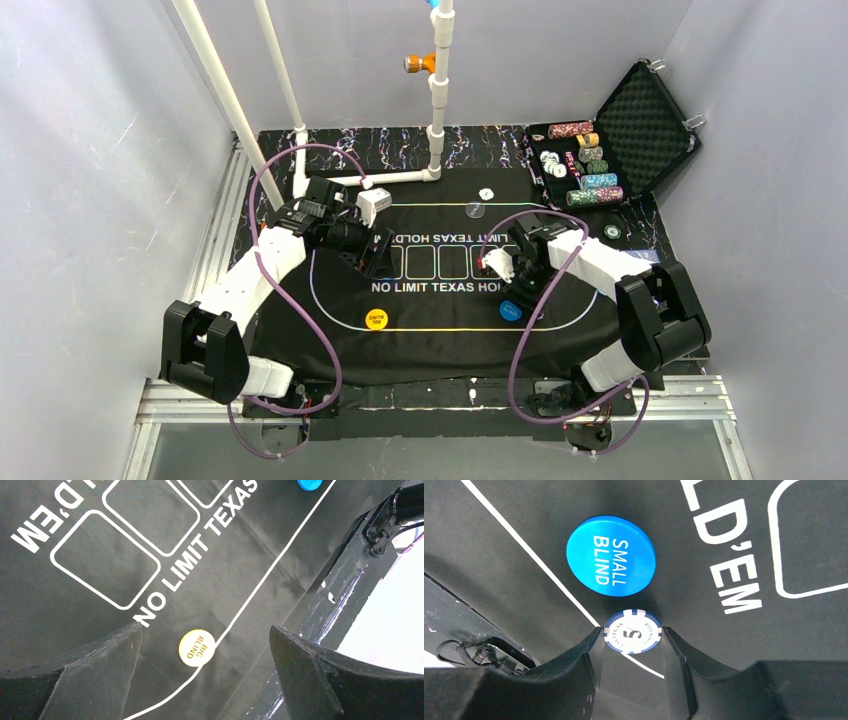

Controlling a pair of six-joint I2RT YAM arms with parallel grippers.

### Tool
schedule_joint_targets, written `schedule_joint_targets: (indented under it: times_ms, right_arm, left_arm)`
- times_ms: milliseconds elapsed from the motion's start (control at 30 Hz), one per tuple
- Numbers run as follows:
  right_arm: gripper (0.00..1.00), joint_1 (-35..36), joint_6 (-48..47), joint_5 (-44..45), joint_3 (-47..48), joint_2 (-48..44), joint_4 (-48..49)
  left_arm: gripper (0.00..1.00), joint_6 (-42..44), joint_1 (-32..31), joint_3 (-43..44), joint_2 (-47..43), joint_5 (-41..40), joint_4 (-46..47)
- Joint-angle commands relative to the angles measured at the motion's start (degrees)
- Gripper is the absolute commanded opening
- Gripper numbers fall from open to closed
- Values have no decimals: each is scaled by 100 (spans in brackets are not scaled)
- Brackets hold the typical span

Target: Distribute texas hold em gaming equipment

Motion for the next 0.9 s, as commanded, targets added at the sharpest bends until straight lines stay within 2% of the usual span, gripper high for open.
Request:
schedule_joint_targets:
  times_ms: [0, 433, 500, 667, 767, 867]
  right_arm:
    - [44, 215, -175, 162, -111, -234, -34]
    - [50, 701, -293, 198, -203, -257, -247]
    - [54, 731, -313, 187, -207, -277, -263]
    - [72, 762, -313, 181, -118, -347, -354]
    - [75, 722, -241, 186, 95, -474, -389]
    - [75, 244, -138, 141, 434, -658, -273]
  left_arm:
    - [98, 1, 41, 185, -125, 166, -106]
    - [98, 2, 41, 206, -116, 167, -106]
    - [98, 2, 41, 209, -115, 167, -104]
    - [98, 8, 41, 209, -116, 171, -98]
    - [98, 2, 43, 205, -118, 172, -99]
    - [98, 6, 37, 198, -133, 168, -106]
